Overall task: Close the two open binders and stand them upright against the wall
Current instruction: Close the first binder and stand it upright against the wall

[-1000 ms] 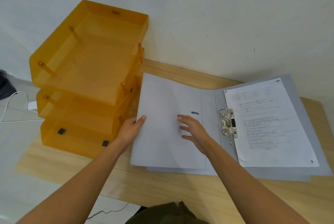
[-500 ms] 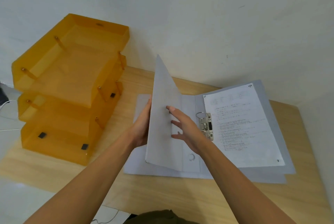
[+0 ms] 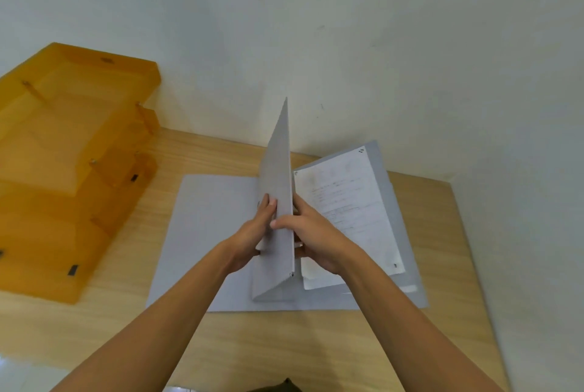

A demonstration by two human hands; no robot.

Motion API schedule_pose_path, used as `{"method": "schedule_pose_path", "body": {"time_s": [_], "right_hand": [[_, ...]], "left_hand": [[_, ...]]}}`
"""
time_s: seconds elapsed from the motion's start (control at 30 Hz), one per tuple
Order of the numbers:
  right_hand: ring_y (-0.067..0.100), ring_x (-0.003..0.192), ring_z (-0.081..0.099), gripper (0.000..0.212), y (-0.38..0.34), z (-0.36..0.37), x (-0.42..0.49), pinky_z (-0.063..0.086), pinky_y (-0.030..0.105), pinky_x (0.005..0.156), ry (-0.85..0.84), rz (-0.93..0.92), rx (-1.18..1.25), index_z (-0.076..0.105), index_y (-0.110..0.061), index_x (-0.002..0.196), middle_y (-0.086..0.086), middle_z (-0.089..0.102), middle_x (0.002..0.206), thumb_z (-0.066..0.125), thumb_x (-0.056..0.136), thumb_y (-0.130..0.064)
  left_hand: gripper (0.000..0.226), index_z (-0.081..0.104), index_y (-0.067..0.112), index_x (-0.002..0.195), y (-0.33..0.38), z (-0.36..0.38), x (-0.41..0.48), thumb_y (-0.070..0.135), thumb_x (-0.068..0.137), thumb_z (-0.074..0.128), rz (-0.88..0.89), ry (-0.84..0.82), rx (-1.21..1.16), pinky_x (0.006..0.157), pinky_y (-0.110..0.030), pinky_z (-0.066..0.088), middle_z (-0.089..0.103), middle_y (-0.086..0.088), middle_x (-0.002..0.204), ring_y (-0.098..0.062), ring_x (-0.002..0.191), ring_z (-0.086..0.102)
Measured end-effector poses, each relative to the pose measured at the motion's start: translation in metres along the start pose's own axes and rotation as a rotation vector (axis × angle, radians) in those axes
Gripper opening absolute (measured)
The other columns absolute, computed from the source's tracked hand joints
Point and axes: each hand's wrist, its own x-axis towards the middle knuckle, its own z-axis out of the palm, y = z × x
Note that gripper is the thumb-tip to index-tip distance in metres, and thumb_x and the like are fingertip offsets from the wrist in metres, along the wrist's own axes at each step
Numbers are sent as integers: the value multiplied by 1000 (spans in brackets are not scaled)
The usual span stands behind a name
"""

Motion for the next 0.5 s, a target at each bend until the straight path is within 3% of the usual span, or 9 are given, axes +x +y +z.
{"method": "schedule_pose_path", "body": {"time_s": [0.1,0.17,0.27,0.33,0.43,0.5], "right_hand": [[7,79,74,54,2,-15,-8,58,26,58,21,-35,5,59,-44,121,-3,70,111,56,81,-9],[6,72,74,53,3,-19,-10,57,25,57,20,-53,26,60,-40,121,-1,70,108,53,81,-6],[13,77,72,52,2,-17,-11,57,27,59,-31,-65,81,62,-37,118,2,70,110,54,78,-6],[20,89,70,50,2,-15,-9,58,32,63,-59,-59,125,63,-36,115,5,70,116,54,77,-5],[31,109,67,49,8,-16,-5,58,43,84,-61,-33,171,62,-30,119,6,69,124,54,81,0],[29,113,66,49,19,-22,-2,56,44,92,-25,-25,174,61,-24,125,5,70,123,55,86,4]], "left_hand": [[80,16,41,160,-21,3,4,75,90,36,-79,98,-6,116,-67,23,29,2,165,-25,152,25],[82,28,31,159,-34,4,5,75,90,36,-125,164,-22,116,-66,26,36,-3,162,-27,149,31],[73,50,24,145,-43,-3,5,73,92,35,-106,286,-17,104,-52,41,52,-6,148,-22,121,54],[65,54,24,139,-44,-12,5,68,96,35,-46,390,-7,94,-41,45,56,-6,144,-18,109,59],[70,38,20,155,-48,-38,1,62,99,35,-13,535,86,117,-49,33,43,-7,158,-29,140,45],[75,26,19,159,-55,-55,-4,60,98,41,-41,605,108,121,-52,26,32,-7,164,-33,147,34]]}}
